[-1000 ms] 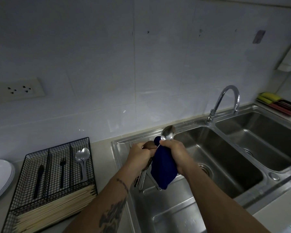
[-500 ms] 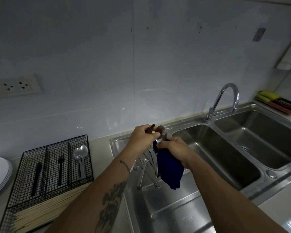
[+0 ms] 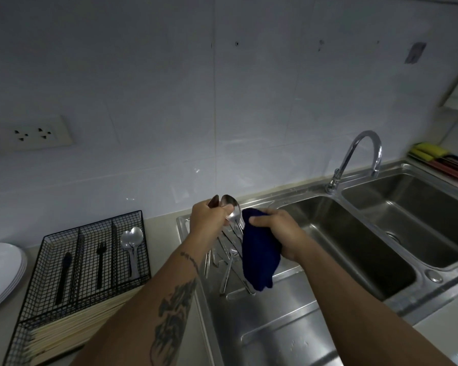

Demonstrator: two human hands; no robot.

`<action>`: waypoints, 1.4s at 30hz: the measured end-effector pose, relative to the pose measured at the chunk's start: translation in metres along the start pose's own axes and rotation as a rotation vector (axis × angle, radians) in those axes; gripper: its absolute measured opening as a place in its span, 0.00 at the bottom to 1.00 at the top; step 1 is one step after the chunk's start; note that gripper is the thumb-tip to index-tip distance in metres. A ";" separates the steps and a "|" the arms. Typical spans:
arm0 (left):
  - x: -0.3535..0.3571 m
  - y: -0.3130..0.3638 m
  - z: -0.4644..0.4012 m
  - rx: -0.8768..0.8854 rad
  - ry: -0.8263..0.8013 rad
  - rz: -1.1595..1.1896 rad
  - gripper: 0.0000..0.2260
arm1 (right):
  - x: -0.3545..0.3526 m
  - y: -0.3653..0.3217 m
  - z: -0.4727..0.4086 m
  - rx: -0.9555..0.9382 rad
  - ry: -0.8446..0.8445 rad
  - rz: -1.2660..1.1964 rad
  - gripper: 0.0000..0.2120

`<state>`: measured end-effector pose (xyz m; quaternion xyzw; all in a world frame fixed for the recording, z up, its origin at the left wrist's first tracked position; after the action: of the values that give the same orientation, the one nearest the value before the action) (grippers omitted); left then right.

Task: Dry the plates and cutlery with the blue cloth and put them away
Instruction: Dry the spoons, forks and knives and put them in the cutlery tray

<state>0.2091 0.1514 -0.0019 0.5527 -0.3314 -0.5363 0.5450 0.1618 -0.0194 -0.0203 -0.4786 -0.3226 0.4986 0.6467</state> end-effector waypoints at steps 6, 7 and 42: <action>-0.002 -0.010 -0.001 -0.058 -0.016 0.023 0.13 | 0.010 -0.008 -0.001 0.076 0.060 -0.387 0.14; -0.002 -0.008 -0.001 -0.036 -0.015 0.014 0.14 | 0.018 -0.009 0.001 0.056 0.001 -0.356 0.17; -0.229 -0.132 -0.101 -0.379 0.397 0.233 0.09 | 0.168 0.037 0.006 -0.198 -0.233 0.486 0.28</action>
<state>0.2300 0.4193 -0.0926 0.4932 -0.1736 -0.4040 0.7506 0.1941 0.1445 -0.0629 -0.5424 -0.3176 0.6567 0.4168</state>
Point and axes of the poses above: each hand's wrist, its own z-axis away from the middle knuckle, its own x-axis out of the palm, y = z × x, the point moved 8 cm from there along -z, towards the middle knuckle, and after that the axes turned 12 degrees about y, right-handed, at the moved point
